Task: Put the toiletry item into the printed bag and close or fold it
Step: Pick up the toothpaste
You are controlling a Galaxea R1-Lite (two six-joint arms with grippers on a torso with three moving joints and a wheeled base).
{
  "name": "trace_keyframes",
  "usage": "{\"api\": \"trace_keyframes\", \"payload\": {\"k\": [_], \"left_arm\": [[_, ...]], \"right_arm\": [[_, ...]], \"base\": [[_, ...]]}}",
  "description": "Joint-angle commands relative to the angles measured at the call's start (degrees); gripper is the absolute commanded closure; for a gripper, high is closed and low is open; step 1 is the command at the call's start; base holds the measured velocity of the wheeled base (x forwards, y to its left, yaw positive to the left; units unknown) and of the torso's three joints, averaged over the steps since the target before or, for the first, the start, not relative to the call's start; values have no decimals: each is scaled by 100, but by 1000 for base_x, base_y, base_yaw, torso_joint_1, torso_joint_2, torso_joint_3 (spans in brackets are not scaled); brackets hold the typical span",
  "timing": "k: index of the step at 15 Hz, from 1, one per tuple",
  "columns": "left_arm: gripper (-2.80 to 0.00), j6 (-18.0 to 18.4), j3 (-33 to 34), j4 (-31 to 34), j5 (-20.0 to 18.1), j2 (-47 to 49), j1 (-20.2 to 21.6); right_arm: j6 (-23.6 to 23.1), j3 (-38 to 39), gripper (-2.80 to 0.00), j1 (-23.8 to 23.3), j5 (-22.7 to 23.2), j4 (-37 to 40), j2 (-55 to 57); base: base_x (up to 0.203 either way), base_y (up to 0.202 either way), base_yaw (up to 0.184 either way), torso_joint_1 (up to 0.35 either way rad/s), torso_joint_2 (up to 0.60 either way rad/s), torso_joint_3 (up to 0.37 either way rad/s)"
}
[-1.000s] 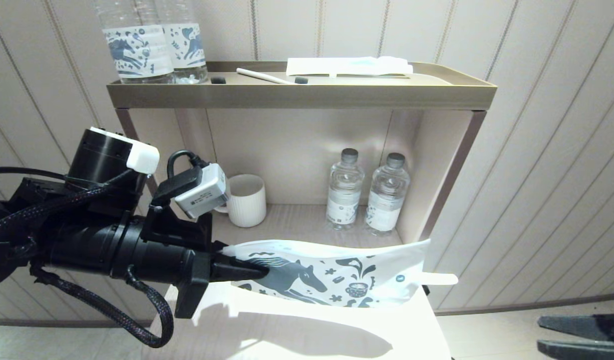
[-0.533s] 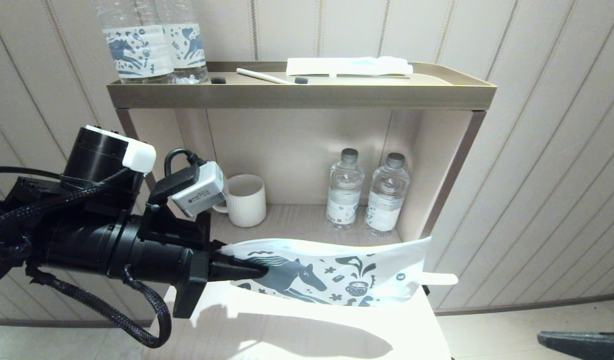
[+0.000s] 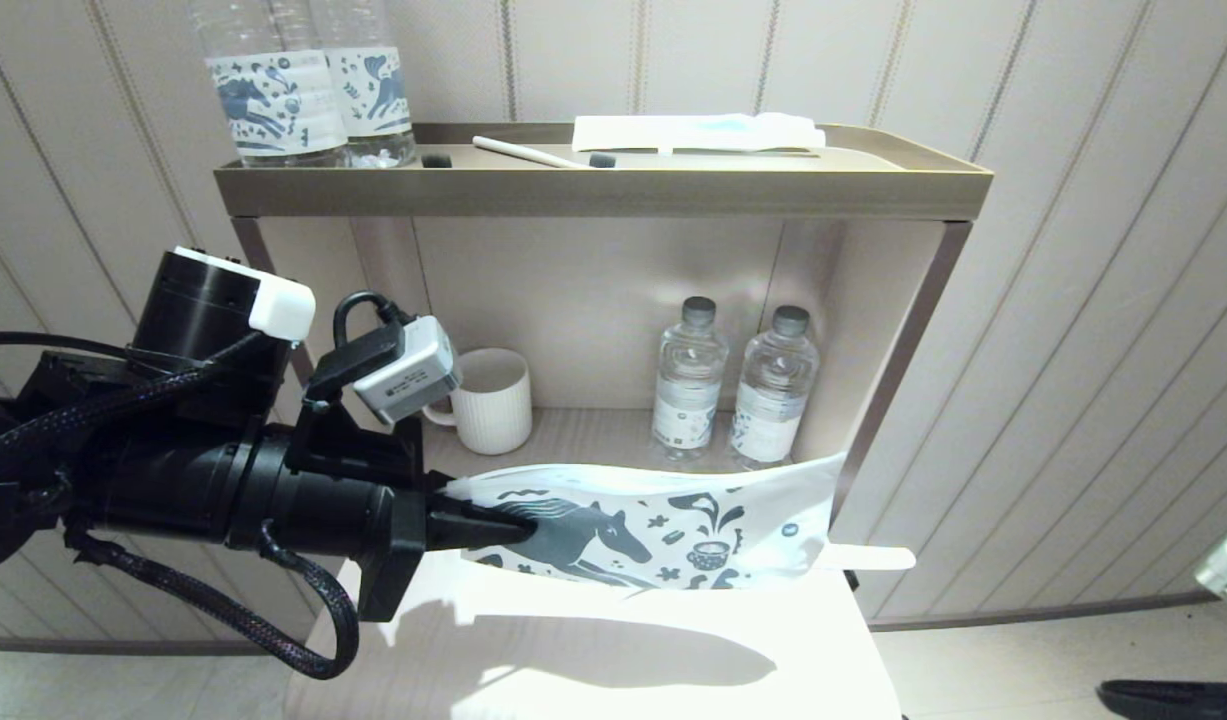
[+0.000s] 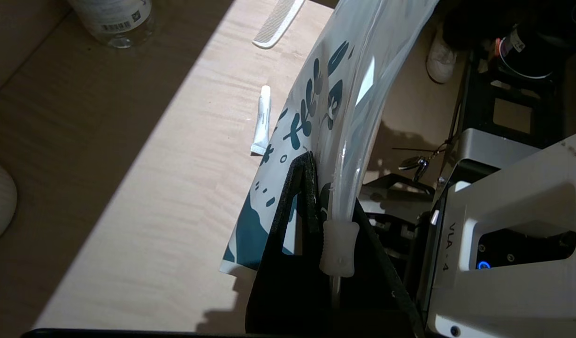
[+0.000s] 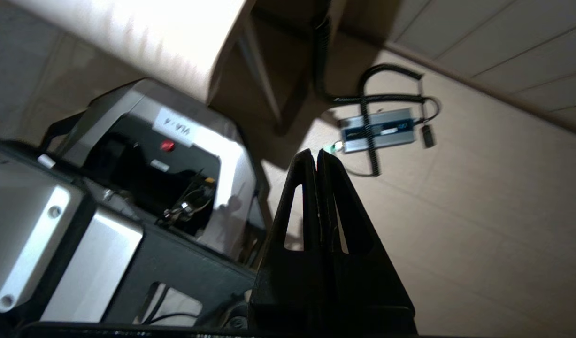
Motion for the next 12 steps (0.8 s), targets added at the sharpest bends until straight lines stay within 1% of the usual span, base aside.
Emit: {"api": "trace_keyframes", "payload": {"k": [1, 2, 3, 4, 5, 7, 8, 10, 12], "left_arm": [[0, 3, 6, -5, -19, 31, -13], [0, 3, 6, 4, -13, 24, -22], [0, 3, 6, 4, -13, 24, -31], [0, 3, 6, -3, -4, 16, -24], [0, -6, -3, -5, -4, 15, -29], [0, 3, -3, 4, -4, 24, -31], [0, 3, -3, 1, -4, 24, -22], [0, 3, -3, -5, -4, 33, -22], [0, 3, -3, -5, -4, 59, -31]], "right_arm": [[107, 262, 0, 172, 114, 3, 155], [400, 365, 0, 233, 364, -19, 397], [837, 390, 0, 222, 699, -80, 620], [1493, 390, 0, 151, 1032, -306, 792], [2111, 383, 0, 75, 1162, -545, 881], [3534, 308, 0, 4, 1239, -942, 1025], [3934, 318, 0, 38, 1242, -983, 935], [4261, 376, 0, 162, 1245, -905, 361], [4618, 608, 0, 223, 1258, -773, 107]], "base": [[0, 0, 0, 0, 0, 0], [0, 0, 0, 0, 0, 0], [0, 0, 0, 0, 0, 0], [0, 0, 0, 0, 0, 0], [0, 0, 0, 0, 0, 0], [0, 0, 0, 0, 0, 0], [0, 0, 0, 0, 0, 0], [0, 0, 0, 0, 0, 0], [0, 0, 0, 0, 0, 0]]}}
